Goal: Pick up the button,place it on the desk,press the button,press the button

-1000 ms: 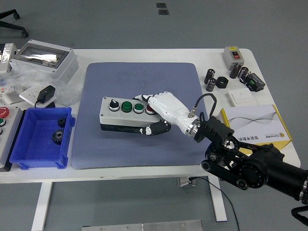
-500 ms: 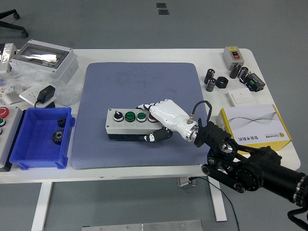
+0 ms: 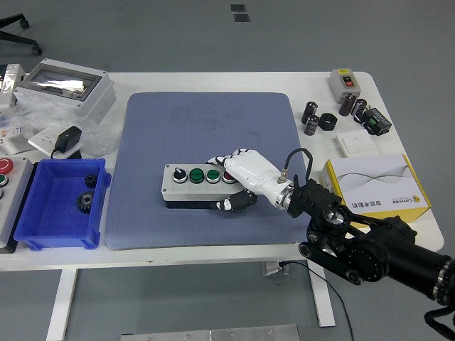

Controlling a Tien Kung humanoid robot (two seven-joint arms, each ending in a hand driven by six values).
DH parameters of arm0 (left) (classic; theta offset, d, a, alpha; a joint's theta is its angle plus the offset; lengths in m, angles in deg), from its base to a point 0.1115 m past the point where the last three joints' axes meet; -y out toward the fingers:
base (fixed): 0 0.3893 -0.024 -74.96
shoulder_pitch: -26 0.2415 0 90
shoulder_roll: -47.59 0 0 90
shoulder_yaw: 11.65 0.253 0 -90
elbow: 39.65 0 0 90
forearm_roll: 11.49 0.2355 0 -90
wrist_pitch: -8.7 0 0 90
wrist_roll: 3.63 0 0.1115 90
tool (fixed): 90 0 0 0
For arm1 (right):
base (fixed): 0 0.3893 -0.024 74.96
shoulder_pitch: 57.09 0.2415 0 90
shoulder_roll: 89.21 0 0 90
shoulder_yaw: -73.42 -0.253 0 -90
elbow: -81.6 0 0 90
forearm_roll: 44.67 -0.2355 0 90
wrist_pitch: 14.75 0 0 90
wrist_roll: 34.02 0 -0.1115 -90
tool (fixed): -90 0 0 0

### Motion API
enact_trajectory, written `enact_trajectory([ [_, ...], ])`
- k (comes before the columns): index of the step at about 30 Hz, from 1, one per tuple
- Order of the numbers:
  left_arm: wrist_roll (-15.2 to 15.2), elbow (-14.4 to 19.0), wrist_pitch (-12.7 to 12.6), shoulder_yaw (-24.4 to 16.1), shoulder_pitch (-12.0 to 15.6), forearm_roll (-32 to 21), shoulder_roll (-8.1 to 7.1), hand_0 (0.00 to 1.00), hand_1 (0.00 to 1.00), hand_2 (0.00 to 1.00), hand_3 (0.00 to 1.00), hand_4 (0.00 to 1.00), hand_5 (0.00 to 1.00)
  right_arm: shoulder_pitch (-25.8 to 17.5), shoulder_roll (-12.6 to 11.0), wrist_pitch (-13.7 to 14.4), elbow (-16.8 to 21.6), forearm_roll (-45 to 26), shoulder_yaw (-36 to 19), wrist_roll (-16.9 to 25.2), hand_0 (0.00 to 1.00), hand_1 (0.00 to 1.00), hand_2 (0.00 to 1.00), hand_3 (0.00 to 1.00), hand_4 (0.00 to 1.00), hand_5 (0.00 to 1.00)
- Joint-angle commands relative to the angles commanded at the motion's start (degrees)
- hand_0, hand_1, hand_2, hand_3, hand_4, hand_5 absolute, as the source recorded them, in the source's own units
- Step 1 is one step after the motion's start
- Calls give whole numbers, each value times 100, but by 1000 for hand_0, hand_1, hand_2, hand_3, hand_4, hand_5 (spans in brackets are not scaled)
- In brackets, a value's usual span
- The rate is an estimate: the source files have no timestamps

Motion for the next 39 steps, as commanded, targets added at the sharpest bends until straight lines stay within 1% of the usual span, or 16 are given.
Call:
enact_trajectory([
  [4, 2, 4, 9, -3, 5, 5, 0, 651, 607, 528, 649, 643, 67, -15, -15, -12, 19, 1, -24, -9, 894, 802, 770, 731, 292, 7],
  [5, 2, 5, 11, -4, 6, 7, -1, 651, 606, 528, 648, 641, 69, -19, -19, -17, 25, 2, -29, -10, 991, 889, 884, 907, 645, 65],
  [10, 1, 10, 21, -11, 14, 21, -3, 651, 606, 528, 648, 641, 69, -37, -63, -71, 101, -17, -33, -37, 991, 889, 884, 907, 645, 65],
  [11, 1, 11, 23, -12, 15, 23, -3, 650, 605, 527, 649, 642, 68, -39, -75, -87, 120, -34, -28, -42, 998, 922, 939, 989, 733, 114],
  [16, -6, 12, 34, -20, 16, 40, -2, 650, 605, 527, 649, 642, 68, -45, -131, -153, 221, -130, -23, -68, 998, 922, 939, 989, 733, 114],
  [17, -8, 12, 36, -22, 16, 44, -1, 650, 607, 527, 650, 644, 67, -46, -140, -168, 240, -161, -23, -71, 998, 935, 960, 998, 765, 124],
  [22, -22, 12, 49, -31, 15, 59, -1, 650, 607, 527, 650, 644, 67, -50, -184, -239, 309, -305, -12, -86, 998, 935, 960, 998, 765, 124],
  [23, -26, 11, 52, -32, 15, 61, 0, 650, 607, 527, 651, 646, 66, -49, -201, -249, 331, -354, -3, -85, 998, 942, 970, 998, 790, 143],
  [26, -31, 12, 59, -30, 16, 60, -2, 650, 607, 527, 651, 646, 66, -40, -250, -272, 379, -474, 22, -74, 998, 942, 970, 998, 790, 143],
  [28, -32, 14, 64, -28, 17, 59, -4, 650, 607, 527, 651, 646, 66, -24, -300, -297, 416, -578, 51, -60, 998, 942, 970, 998, 790, 143],
  [29, -33, 14, 68, -28, 17, 61, -6, 650, 607, 526, 652, 647, 66, -16, -325, -307, 434, -625, 65, -54, 998, 954, 986, 998, 812, 163],
  [33, -41, 14, 79, -30, 15, 70, -10, 650, 607, 526, 652, 647, 66, 8, -426, -339, 515, -784, 107, -31, 998, 954, 986, 998, 812, 163],
  [39, -58, 10, 83, -35, 7, 83, -24, 650, 607, 526, 653, 650, 67, 45, -659, -431, 672, -1152, 187, 20, 998, 960, 997, 998, 827, 176],
])
